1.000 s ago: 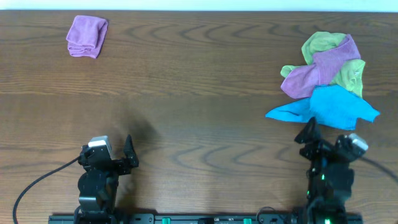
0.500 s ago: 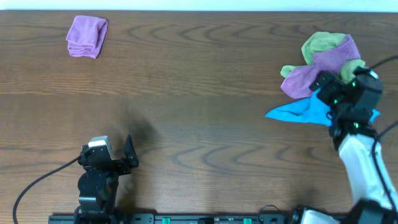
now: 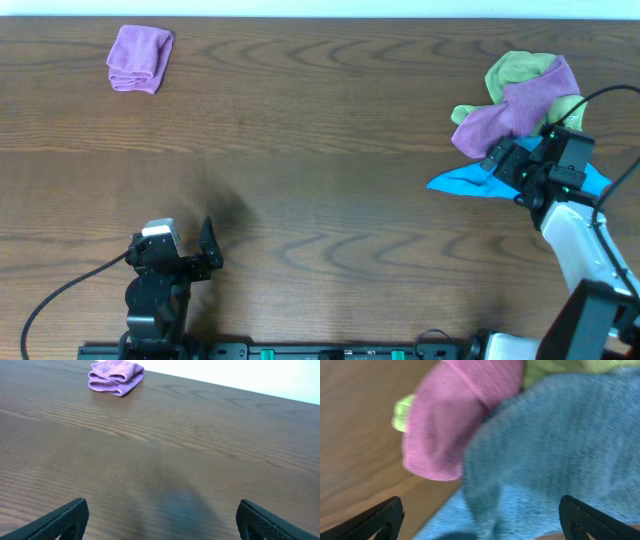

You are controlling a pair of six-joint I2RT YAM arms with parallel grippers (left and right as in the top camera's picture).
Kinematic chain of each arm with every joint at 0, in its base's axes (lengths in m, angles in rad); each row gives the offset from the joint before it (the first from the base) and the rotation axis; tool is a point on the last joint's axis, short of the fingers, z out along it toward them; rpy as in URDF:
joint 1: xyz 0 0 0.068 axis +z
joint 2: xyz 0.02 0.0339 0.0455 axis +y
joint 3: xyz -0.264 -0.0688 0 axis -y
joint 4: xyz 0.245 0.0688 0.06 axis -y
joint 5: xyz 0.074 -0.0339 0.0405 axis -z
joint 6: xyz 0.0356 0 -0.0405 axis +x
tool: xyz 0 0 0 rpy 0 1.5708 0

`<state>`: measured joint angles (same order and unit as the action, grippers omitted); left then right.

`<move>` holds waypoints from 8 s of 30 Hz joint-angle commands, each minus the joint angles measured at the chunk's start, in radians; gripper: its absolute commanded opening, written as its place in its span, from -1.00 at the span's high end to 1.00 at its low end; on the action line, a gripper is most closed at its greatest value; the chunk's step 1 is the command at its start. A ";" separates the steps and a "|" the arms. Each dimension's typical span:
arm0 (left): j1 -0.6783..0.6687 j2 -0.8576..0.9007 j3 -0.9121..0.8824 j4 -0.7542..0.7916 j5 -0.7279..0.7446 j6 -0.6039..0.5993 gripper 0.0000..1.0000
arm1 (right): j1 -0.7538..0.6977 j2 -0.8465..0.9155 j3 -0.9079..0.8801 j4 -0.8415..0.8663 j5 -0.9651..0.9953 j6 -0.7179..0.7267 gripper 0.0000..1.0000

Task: Fold the cloth
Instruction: 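Reach the right gripper to the blue cloth corner and grasp it, then drag the blue cloth left out of the pile with the right gripper, then lift the blue cloth by its tagged corner and swing it left, then lay the blue cloth down on the table center with the right gripper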

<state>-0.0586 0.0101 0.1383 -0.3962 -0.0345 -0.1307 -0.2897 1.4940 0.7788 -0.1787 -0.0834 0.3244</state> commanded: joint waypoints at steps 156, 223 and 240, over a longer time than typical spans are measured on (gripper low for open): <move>0.006 -0.006 -0.020 -0.005 -0.018 0.000 -0.91 | 0.904 0.559 1.699 -0.916 -0.216 -0.446 0.97; 0.006 -0.006 -0.020 -0.005 -0.018 0.000 -0.91 | 1.019 0.669 1.678 -1.165 0.179 -0.482 0.13; 0.006 -0.006 -0.020 -0.006 -0.018 0.000 -0.91 | 0.565 0.853 1.675 -1.453 -0.133 -0.472 -0.27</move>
<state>-0.0586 0.0101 0.1383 -0.3962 -0.0345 -0.1303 0.3225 2.3825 2.4447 -1.6085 -0.1371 -0.1425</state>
